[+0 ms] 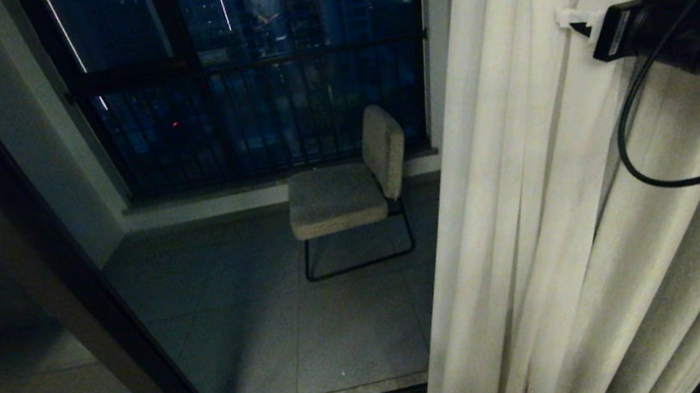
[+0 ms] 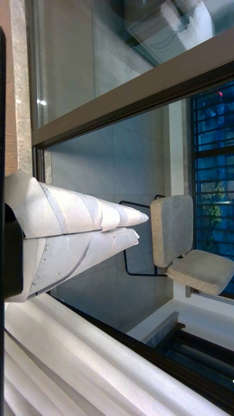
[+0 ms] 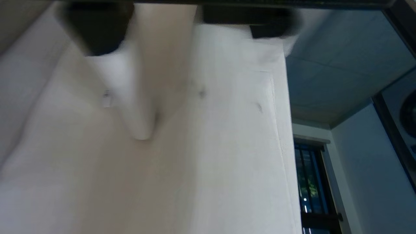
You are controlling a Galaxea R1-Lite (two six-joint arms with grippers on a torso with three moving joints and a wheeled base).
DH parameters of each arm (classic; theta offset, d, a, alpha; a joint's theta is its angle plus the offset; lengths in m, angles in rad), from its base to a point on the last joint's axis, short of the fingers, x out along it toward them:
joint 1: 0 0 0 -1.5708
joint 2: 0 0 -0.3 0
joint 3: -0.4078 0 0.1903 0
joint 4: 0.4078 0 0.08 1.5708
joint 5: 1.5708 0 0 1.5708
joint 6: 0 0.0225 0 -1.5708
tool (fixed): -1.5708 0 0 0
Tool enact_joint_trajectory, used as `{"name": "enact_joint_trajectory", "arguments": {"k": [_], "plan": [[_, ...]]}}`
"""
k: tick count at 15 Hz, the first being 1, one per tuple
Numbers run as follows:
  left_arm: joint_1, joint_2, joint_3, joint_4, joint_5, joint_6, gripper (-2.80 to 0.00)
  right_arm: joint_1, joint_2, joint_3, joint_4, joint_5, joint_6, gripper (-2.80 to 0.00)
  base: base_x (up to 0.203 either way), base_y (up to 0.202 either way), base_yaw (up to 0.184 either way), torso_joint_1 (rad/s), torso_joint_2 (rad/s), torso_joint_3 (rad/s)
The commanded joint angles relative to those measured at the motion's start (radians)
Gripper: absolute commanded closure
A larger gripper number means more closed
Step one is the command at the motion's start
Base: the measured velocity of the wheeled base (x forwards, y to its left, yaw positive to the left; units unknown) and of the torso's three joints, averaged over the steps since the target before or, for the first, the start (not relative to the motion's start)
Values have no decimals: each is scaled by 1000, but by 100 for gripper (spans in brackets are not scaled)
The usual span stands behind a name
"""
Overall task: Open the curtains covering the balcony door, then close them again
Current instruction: Close the inner curtains on both sides
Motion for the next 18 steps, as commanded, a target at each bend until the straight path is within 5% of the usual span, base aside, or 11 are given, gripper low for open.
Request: {"name": "enact_joint_trajectory", "arguments": {"k": [1,12,18], "plan": [[0,0,0,0,0,0,0,5,-36,13,-4,3,9,0,0,0,0,0,0,0],[0,0,0,0,0,0,0,114,-148,113,-13,0,59,0,0,0,0,0,0,0],[0,0,0,0,0,0,0,109,-165,139,-11,-88,57,0,0,0,0,0,0,0]]}}
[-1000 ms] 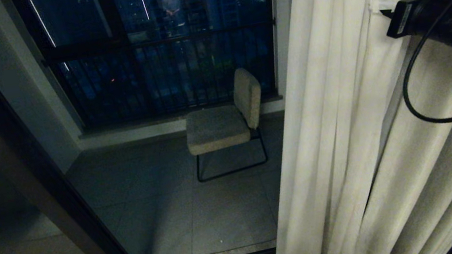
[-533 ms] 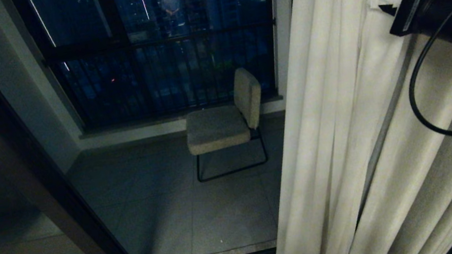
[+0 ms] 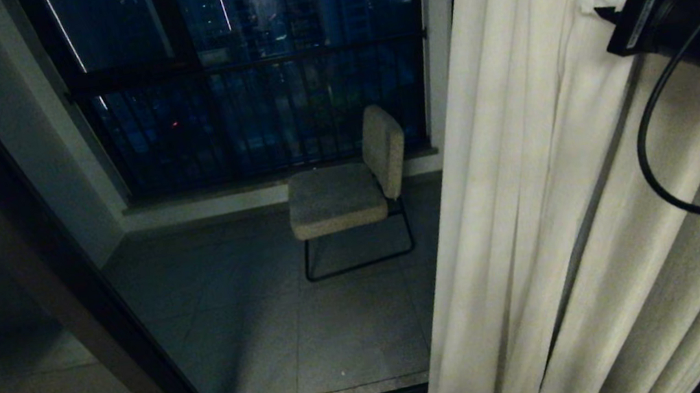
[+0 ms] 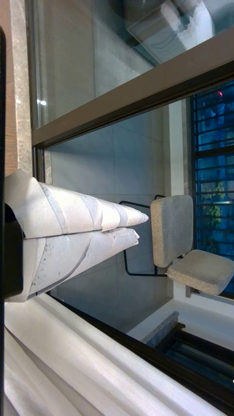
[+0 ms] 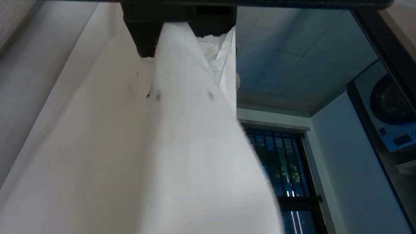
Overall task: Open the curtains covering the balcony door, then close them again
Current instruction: Close the inner curtains on both sides
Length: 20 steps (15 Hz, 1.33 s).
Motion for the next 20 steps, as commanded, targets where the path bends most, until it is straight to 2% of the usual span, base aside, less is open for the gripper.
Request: {"name": "enact_joint_trajectory", "arguments": {"k": [1,8,12,20], "plan": [[0,0,0,0,0,-1,0,-5,-21,18,-4,-1,-1,0,0,0,0,0,0,0],[0,0,0,0,0,-1,0,-59,-16,96,-72,0,0,0,0,0,0,0,0,0],[0,0,0,0,-1,-1,0,-60,-25,106,-72,0,-28,0,0,0,0,0,0,0],[0,0,0,0,0,-1,0,-60,-28,107,-72,0,-28,0,0,0,0,0,0,0]]}}
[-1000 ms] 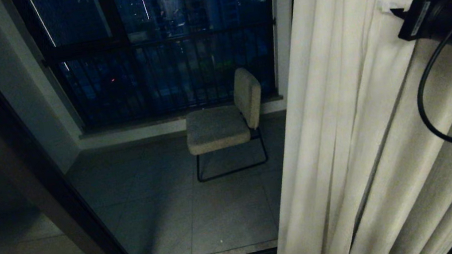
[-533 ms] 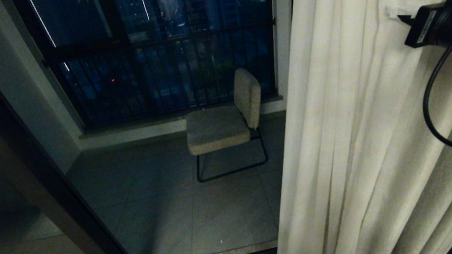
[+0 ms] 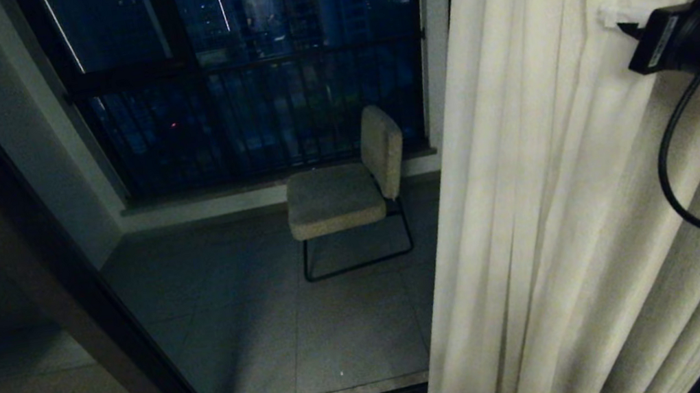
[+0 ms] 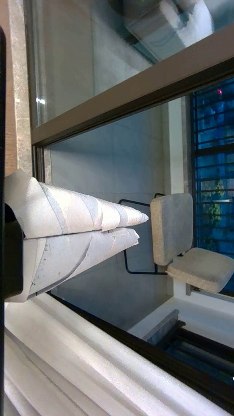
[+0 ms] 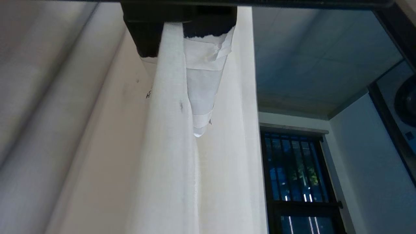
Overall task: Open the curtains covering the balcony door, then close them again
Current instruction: Close the inner curtains on both sides
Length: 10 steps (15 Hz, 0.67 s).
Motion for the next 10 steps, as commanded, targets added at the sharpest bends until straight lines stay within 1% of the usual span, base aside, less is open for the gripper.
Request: {"name": "enact_joint_trajectory", "arguments": {"k": [1,3,10], "plan": [[0,0,0,0,1,-1,0,0,2,0,-5,1,0,0,0,0,0,0,0,0],[0,0,0,1,1,-1,0,1,2,0,-7,2,0,0,1,121,-3,5,0,5],[0,0,0,0,1,-1,0,1,2,0,-7,3,0,0,0,192,1,4,4,2]]}}
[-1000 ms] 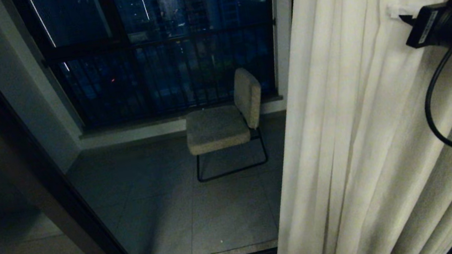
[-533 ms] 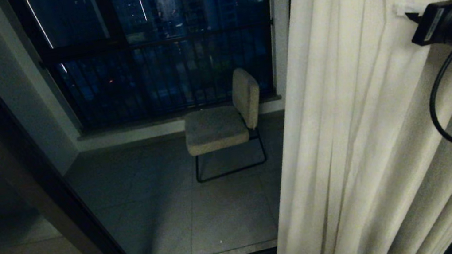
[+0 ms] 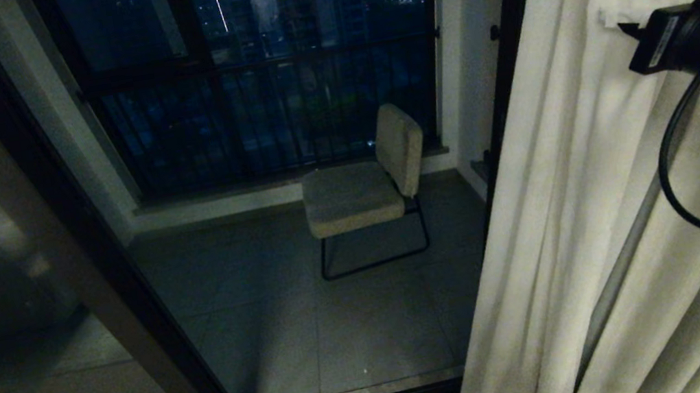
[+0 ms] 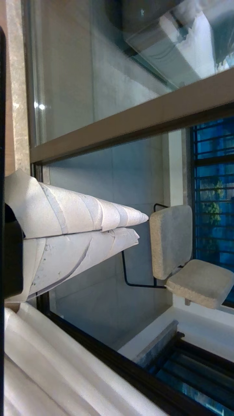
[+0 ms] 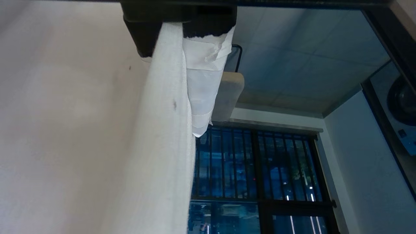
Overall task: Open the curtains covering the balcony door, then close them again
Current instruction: Close the inner curtains on both sides
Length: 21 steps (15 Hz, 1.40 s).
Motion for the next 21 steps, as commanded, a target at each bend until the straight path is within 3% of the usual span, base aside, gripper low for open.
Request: {"name": "enact_joint_trajectory", "arguments": {"k": [1,12,21], "plan": [[0,0,0,0,0,-2,0,1,2,0,-6,1,0,0,0,164,-23,2,2,2],[0,0,0,0,0,-2,0,10,45,-23,-16,1,-1,0,0,182,0,3,3,2],[0,0,0,2,2,0,0,35,191,-182,-17,0,-3,0,0,190,1,3,2,3]]}}
